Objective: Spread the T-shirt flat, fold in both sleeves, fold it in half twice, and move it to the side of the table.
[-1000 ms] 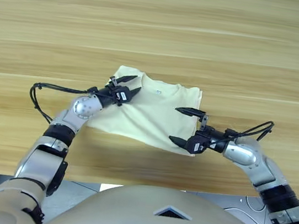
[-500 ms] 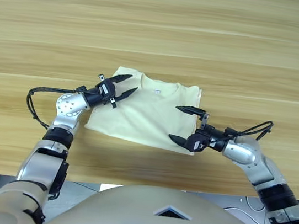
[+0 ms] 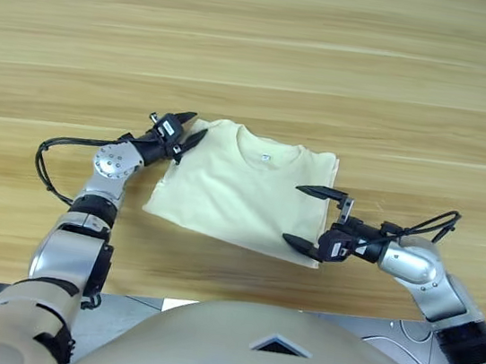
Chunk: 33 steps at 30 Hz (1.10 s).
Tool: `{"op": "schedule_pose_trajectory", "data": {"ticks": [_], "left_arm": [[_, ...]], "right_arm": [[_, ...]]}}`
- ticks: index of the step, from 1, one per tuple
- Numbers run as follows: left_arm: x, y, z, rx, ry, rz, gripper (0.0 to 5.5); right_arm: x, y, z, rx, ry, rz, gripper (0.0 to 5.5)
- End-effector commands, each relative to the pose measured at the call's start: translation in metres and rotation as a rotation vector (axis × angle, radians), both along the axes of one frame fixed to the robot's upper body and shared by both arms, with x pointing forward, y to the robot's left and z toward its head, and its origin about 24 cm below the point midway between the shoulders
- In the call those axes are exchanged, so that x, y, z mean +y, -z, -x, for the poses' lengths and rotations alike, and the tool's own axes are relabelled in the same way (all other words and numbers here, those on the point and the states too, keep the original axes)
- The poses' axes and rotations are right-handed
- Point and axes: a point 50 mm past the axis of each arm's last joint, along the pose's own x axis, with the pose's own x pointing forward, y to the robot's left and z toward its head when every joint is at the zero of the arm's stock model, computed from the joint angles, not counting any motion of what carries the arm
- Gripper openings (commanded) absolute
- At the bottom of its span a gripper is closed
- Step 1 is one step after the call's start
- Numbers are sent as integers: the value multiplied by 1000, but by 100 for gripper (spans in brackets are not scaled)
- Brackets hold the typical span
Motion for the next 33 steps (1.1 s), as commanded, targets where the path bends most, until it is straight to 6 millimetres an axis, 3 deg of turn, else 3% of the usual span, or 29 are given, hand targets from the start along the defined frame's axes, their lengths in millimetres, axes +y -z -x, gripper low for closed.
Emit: {"op": "schedule_pose_trajectory", "data": {"ticks": [1, 9, 14, 20, 27, 33], "left_arm": [[6, 24, 15, 118, -12, -111, 208], [14, 8, 5, 59, -59, 5, 208], [21, -26, -13, -67, -150, 328, 208], [35, -70, -21, -178, -129, 783, 208], [43, -78, -13, -197, -103, 859, 208], [43, -78, -13, -202, -113, 854, 208]], "right_arm": [[-1, -3, -2, -13, 11, -2, 536], [-1, -15, -10, -55, 58, -84, 536], [-2, -15, -10, -51, 60, -85, 536], [-10, 8, 2, 12, -9, 122, 536], [-37, 32, 23, 59, -38, 390, 536], [-3, -12, 57, 8, -245, 116, 536]]}}
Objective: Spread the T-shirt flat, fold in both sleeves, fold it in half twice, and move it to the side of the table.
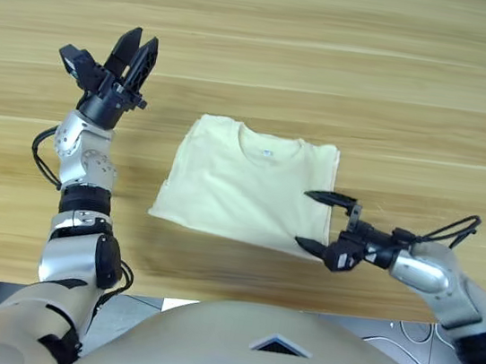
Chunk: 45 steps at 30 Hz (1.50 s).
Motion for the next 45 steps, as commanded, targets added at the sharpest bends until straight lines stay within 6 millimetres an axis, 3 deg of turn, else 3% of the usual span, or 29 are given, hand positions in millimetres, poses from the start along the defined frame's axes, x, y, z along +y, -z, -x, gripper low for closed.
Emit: {"op": "schedule_pose_trajectory", "data": {"ticks": [1, 4, 7, 11, 13, 16, 19, 27, 34, 39, 45], "left_arm": [[0, -3, -1, -7, -4, -1, 208], [-1, -4, -2, -13, 1, 4, 208], [-2, -5, -2, -20, 4, 7, 208], [-5, -6, -2, -30, 6, 13, 208], [-6, -6, -3, -34, 9, 18, 208], [-10, -8, -3, -42, 13, 27, 208], [-13, -7, -3, -39, 18, 25, 208], [-16, -4, -5, -27, 23, 26, 208], [-21, -3, -7, -18, 25, 26, 208], [-23, -1, -7, -11, 27, 28, 208], [-24, 1, -5, -8, 24, 30, 208]], "right_arm": [[15, -19, 31, 80, -164, -109, 536], [24, -39, 15, 17, -134, -240, 536], [34, -41, -27, -82, 11, -262, 536], [81, -45, -70, -180, 66, -335, 536], [107, -40, -77, -175, 24, -341, 536], [149, -27, -70, -120, -108, -328, 536], [170, -18, -63, -76, -197, -309, 536], [169, -8, -50, 52, -343, -291, 536], [194, 16, -63, 120, -270, -287, 536], [216, 50, -88, 142, -66, -216, 536], [190, 66, -141, 24, 399, -113, 536]]}}
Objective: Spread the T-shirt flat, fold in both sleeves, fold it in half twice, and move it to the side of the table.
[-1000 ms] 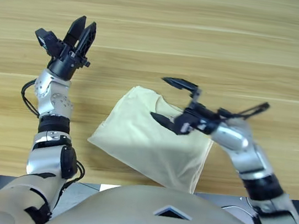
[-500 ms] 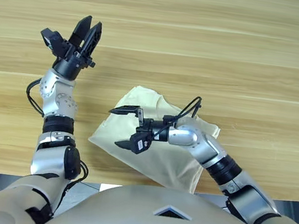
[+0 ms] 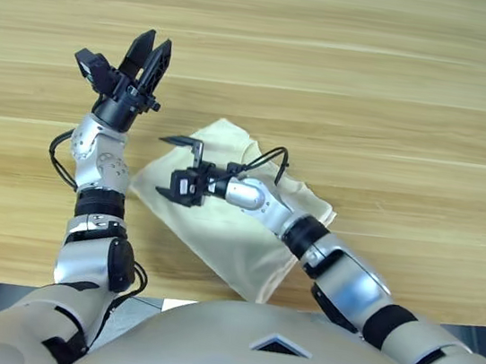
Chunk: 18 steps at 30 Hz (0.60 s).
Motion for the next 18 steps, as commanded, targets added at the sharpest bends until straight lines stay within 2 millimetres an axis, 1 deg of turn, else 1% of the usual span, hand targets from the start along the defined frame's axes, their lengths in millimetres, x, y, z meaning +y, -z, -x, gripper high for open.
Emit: {"op": "schedule_pose_trajectory", "data": {"ticks": [1, 4, 13, 15, 18], "left_arm": [[-3, -1, -1, 1, 8, -11, 208], [-4, 1, 0, 4, 7, -10, 208], [-8, 4, 2, 6, 8, -20, 208], [-9, 4, 3, -3, 10, -41, 208], [-6, -5, 6, -68, -40, -69, 208]], "right_arm": [[-49, 30, -37, 25, 371, 230, 536], [-65, 25, -53, 33, 535, 199, 536], [-83, 7, -76, 40, 745, 78, 536], [-80, -2, -78, 47, 722, -16, 536], [-80, -22, -85, 38, 722, -180, 536]]}}
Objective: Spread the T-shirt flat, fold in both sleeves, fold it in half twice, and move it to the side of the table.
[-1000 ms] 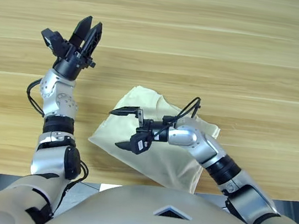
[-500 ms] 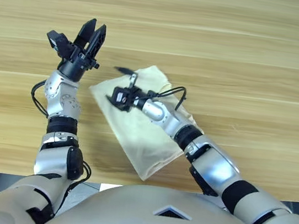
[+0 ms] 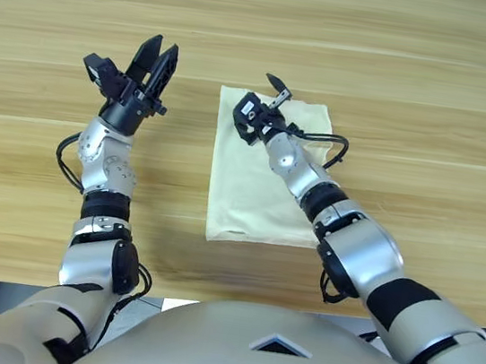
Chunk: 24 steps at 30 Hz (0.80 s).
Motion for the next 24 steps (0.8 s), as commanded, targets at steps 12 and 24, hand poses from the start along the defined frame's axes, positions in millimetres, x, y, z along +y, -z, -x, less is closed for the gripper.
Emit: {"op": "schedule_pose_trajectory", "data": {"ticks": [12, 24], "left_arm": [[-25, -30, 39, -329, 82, -512, 208], [-35, -33, 147, -353, 606, -1066, 302]], "right_arm": [[-50, -98, 25, -320, -341, -413, 536], [-165, -96, 196, -17, -1038, 433, 540]]}}
